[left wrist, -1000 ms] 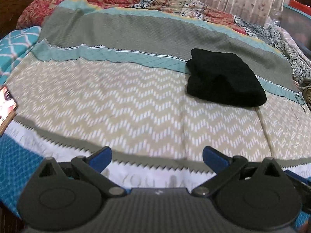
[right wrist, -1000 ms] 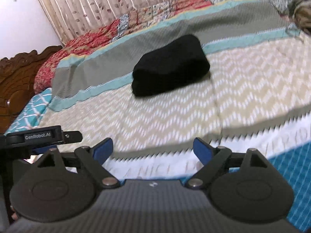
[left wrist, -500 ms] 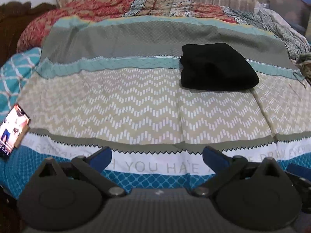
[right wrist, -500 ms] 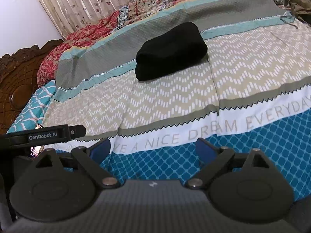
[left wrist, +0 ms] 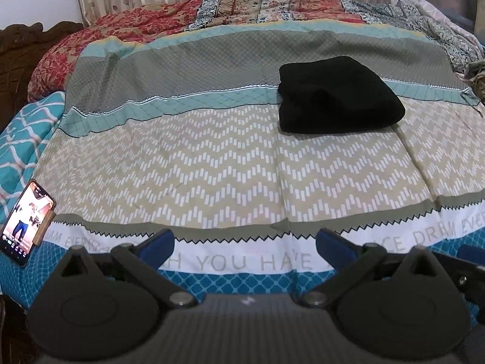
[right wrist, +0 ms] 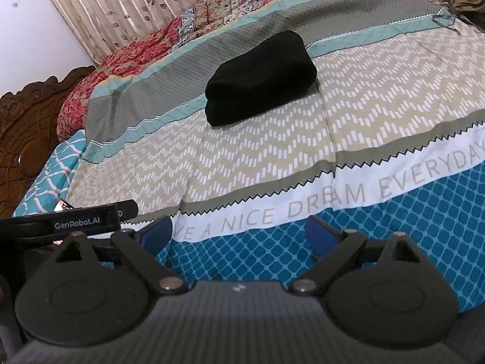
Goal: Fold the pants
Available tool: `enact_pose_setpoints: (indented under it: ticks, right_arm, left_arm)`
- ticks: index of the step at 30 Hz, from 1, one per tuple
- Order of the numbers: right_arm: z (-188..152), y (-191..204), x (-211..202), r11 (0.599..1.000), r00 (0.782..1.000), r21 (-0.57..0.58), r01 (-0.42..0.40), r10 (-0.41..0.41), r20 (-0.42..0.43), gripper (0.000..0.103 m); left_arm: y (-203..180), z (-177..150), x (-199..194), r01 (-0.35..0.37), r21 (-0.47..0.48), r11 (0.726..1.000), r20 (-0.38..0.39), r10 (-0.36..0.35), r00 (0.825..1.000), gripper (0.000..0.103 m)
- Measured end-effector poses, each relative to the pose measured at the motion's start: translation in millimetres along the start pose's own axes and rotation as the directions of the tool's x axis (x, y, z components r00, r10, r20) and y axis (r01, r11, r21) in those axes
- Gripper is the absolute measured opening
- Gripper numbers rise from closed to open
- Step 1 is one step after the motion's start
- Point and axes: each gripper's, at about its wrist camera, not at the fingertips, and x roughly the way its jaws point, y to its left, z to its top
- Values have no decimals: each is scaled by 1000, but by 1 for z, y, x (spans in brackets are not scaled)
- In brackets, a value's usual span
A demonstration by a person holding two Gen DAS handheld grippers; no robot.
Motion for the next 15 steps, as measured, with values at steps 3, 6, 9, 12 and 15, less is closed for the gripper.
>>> enact_pose_setpoints:
  ticks: [3,6,9,12,15]
  right_arm:
    - [0,-1,0,1000,1000,3,1,-1,-5,96]
    - [-1,0,-1,1000,1000,2,3,-3,-9,96]
    - [-1,0,-1,1000,1000,3,9,-9,-15,96]
    - [-3,-3,-4,1000,1000,6,22,-22,-14,96]
    - [-4,-6,-10,999,999,8,43,-43,3,96]
  left_arm:
    - [1,-1,2,22,-6,1000,-12,-22,1000,103]
    - [-1,-2,2,30,-4,1000,-19,-30,999,103]
    - [-5,-3,1,24,12,1000,-17,-23,1000,103]
    - [-11,-5,-1,34,32,999,-26,-33,999,103]
    - [-18,-7,0,35,53,998,-50,-32,998,103]
